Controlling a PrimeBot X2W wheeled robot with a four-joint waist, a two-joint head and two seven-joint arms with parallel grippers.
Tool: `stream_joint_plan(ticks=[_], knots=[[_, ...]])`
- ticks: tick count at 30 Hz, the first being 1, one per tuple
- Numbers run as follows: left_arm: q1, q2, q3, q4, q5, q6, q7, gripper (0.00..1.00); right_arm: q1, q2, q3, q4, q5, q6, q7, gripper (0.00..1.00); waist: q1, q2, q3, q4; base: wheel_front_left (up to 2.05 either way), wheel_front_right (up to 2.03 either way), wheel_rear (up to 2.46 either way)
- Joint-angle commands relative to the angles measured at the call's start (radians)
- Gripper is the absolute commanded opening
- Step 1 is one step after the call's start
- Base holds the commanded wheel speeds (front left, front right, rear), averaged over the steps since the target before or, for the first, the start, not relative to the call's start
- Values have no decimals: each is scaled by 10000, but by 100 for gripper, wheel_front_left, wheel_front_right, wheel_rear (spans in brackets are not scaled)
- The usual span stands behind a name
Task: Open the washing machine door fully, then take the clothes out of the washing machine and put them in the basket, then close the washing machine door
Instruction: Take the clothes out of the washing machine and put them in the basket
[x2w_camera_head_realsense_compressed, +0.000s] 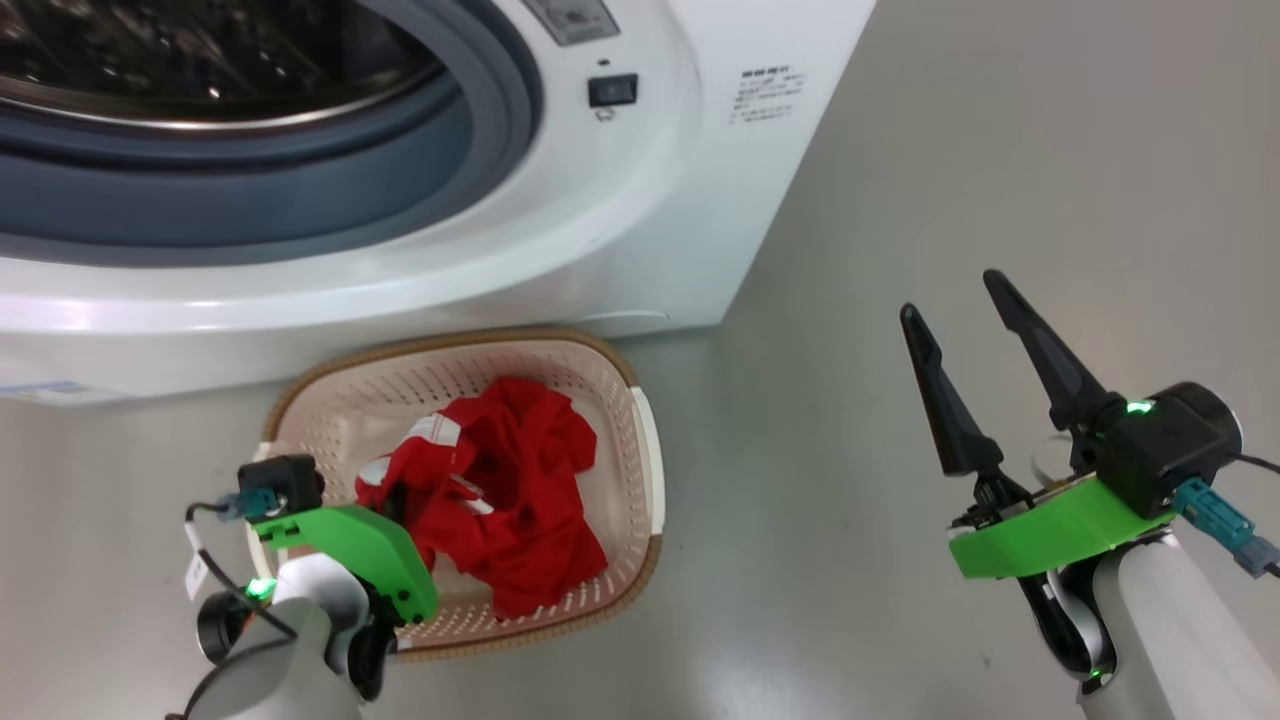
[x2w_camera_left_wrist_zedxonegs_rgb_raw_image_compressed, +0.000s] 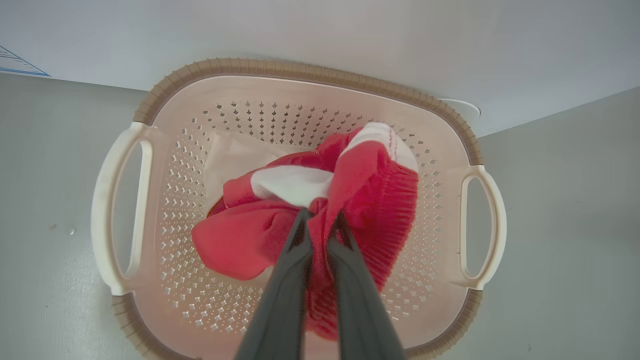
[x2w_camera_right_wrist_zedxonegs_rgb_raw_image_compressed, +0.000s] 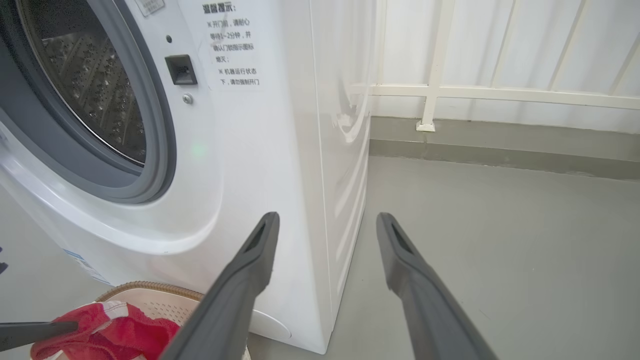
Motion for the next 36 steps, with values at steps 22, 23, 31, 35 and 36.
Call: stream_joint_plan(ticks=[22, 23, 31, 35, 36], knots=[[-889, 221, -6, 942, -250, 224, 465, 100, -706, 223, 117, -415, -118, 63, -63, 100, 0, -1, 1485, -648, 0, 0, 0], [-872, 217, 61, 946, -340, 220, 420, 100, -706, 234, 106, -389, -120, 63, -63, 100, 0, -1, 1427, -629, 0, 0, 0], [-783, 184, 99, 914, -651, -222, -229, 100, -635, 289, 125, -211, -59, 63, -63, 100, 0, -1, 818, -447, 0, 0, 0], [-655, 201, -99, 793, -540, -362, -1056, 100, -529, 338, 4, 9, -82, 63, -63, 100, 0, -1, 315, -337, 0, 0, 0], [-601, 208, -98, 772, -558, -385, -1197, 100, -501, 367, -47, 87, -104, 63, -63, 100, 0, -1, 174, -320, 0, 0, 0]])
